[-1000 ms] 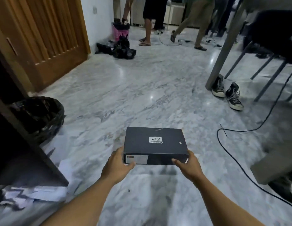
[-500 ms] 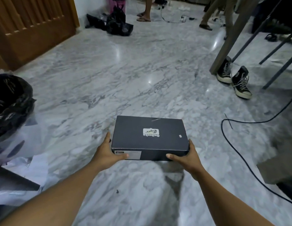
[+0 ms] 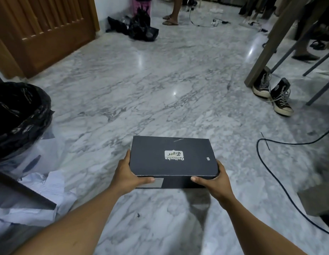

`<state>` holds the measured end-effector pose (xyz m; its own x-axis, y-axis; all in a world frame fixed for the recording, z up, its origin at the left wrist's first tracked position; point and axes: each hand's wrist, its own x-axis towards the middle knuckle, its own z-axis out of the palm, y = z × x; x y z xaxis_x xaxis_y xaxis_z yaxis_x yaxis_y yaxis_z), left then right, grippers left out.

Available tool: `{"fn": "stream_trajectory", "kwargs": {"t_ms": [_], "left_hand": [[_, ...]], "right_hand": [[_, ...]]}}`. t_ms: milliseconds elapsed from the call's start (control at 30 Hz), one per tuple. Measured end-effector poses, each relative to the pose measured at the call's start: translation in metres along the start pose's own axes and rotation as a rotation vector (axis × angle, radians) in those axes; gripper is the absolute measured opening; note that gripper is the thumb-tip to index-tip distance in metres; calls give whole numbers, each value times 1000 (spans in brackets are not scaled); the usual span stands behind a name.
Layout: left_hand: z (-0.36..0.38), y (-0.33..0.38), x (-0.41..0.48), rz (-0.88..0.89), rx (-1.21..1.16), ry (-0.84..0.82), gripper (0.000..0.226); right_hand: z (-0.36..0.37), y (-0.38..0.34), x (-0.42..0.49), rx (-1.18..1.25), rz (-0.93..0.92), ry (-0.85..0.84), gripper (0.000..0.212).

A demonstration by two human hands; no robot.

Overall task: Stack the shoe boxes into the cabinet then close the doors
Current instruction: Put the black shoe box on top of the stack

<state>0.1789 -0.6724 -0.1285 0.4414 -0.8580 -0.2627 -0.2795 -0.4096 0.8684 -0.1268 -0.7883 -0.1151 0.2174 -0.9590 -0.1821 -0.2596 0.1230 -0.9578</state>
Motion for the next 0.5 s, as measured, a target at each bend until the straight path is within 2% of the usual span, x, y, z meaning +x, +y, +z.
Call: {"fn": "stream_trajectory", "kwargs": {"t_ms": [100,200,367,500], "left_hand": [[-14,11,-27,55,13,50,128],[-37,23,-57,54,-3,100,135],[-81,54,-113,93,-25,196,149],[-125,111,-163,185,19,277,146]], "right_hand": [[5,-17,-17,12,-30,-28,101],[12,-45,-34,-6,-82,-86,95],[20,-99,-73,5,-191,-122,106],[14,-169,-111,12,-291,-122,103]]}}
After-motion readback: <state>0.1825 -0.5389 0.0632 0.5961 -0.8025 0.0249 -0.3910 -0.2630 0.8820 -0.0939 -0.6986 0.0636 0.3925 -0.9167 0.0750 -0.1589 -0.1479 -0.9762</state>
